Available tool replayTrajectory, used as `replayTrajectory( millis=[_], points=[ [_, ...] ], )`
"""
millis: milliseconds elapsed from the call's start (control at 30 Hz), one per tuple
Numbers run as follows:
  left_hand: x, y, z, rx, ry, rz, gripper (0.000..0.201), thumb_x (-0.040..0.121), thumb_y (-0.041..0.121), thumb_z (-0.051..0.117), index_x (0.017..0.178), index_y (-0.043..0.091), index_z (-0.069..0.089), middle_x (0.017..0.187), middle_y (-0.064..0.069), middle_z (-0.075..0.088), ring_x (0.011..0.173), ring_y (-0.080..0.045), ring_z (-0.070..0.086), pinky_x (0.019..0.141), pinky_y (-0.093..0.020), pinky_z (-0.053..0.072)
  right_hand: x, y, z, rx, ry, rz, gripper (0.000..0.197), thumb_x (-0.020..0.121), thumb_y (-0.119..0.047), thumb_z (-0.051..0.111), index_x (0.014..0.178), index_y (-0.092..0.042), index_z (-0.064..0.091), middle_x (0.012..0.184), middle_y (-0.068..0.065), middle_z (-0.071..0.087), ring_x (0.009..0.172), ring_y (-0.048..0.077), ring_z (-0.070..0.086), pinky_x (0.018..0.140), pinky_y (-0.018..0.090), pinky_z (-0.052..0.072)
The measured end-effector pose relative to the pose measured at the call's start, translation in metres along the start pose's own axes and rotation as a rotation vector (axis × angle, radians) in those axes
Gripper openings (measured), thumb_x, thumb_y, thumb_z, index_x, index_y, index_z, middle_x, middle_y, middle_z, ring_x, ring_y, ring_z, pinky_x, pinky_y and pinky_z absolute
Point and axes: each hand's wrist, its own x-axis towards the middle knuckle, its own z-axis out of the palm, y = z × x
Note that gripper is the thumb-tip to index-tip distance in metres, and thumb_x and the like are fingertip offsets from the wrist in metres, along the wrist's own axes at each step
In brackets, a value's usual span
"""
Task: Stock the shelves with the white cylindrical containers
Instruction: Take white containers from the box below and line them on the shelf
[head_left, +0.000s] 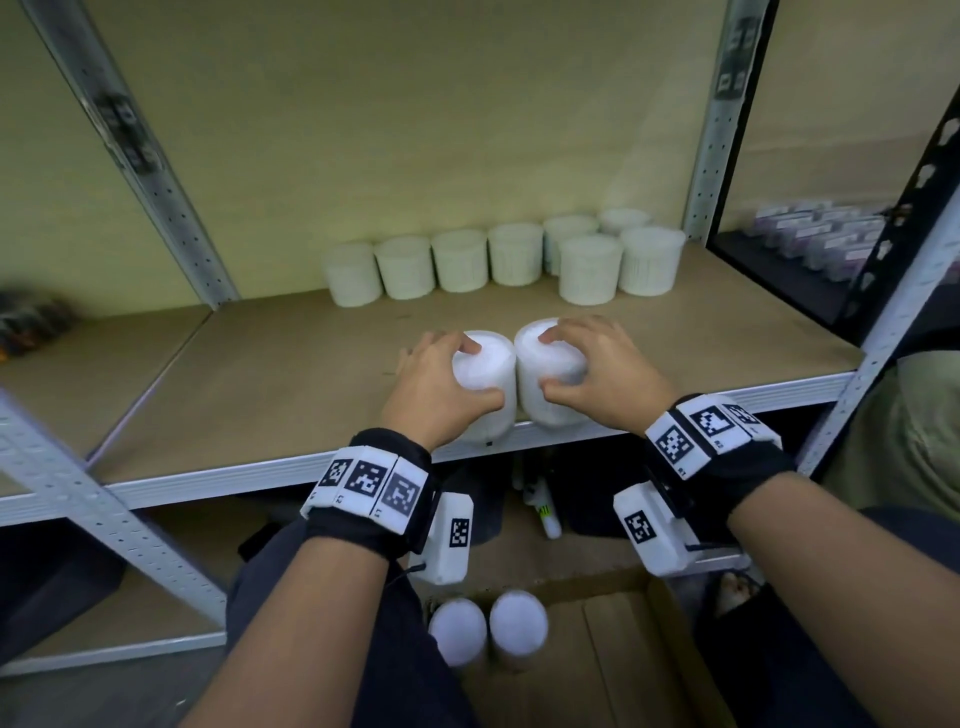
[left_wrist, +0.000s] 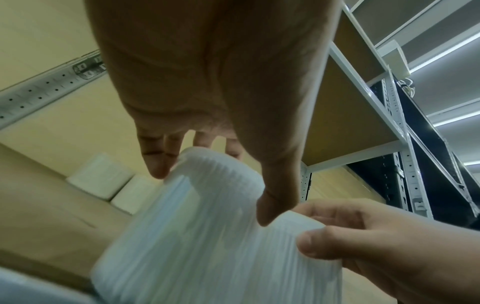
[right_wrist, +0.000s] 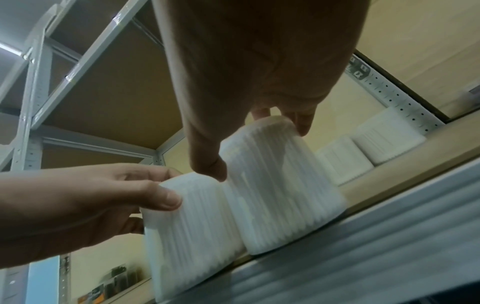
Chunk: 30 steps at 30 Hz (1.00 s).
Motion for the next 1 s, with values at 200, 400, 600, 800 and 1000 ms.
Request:
replayTrajectory(
  millis=[200,400,600,800,1000],
  points=[
    [-0.001,-0.005,-0.001,0.009,-0.013,0.022,0.056,0.075,0.037,0.072,0.128,0.028,0.053,0.139,0.002,0.043,0.131,-0.025,0.035,0.107,-0.037,0.035,0.001,0.005,-0.001,-0.068,-0.098,-0.005,0.062,0.084,-0.04,0.064,0.14,-0.025,0.044,0.155,0.001,0.032,0.15,0.022,0.012,0.123,0.04,0.009],
    [-0.017,-0.008,-0.008,0.072,0.11,0.154,0.045,0.081,0.036,0.068,0.124,0.027,0.056,0.13,0.002,0.045,0.123,-0.02,0.035,0.102,-0.024,0.029,-0.014,-0.004,-0.017,-0.029,0.069,-0.028,0.044,0.082,-0.026,0.065,0.126,-0.021,0.058,0.137,0.002,0.047,0.131,0.024,0.033,0.113,0.036,0.029],
    [-0.016,-0.005,-0.008,0.126,0.109,0.212,0.019,0.086,0.02,0.06,0.105,0.018,0.065,0.107,0.002,0.057,0.108,-0.018,0.046,0.079,-0.011,0.021,-0.013,-0.007,-0.024,-0.105,0.035,-0.063,0.021,0.087,-0.013,0.057,0.105,-0.013,0.068,0.107,0.003,0.06,0.114,0.019,0.048,0.087,0.018,0.029],
    [0.0,-0.003,-0.005,0.134,0.126,0.189,0.015,0.088,0.015,0.057,0.1,0.015,0.066,0.105,0.0,0.06,0.108,-0.018,0.047,0.082,-0.016,0.028,-0.001,-0.011,-0.029,-0.138,0.034,-0.043,0.021,0.088,-0.015,0.059,0.105,-0.015,0.071,0.109,0.004,0.068,0.109,0.019,0.057,0.088,0.025,0.043],
    [0.038,-0.002,-0.003,0.135,0.113,0.143,0.017,0.088,0.008,0.056,0.099,0.01,0.069,0.106,-0.007,0.065,0.1,-0.021,0.058,0.079,-0.024,0.043,0.034,-0.008,-0.026,-0.125,0.014,0.038,0.019,0.088,-0.012,0.06,0.101,-0.01,0.073,0.108,0.006,0.07,0.107,0.023,0.059,0.085,0.028,0.046]
  ],
)
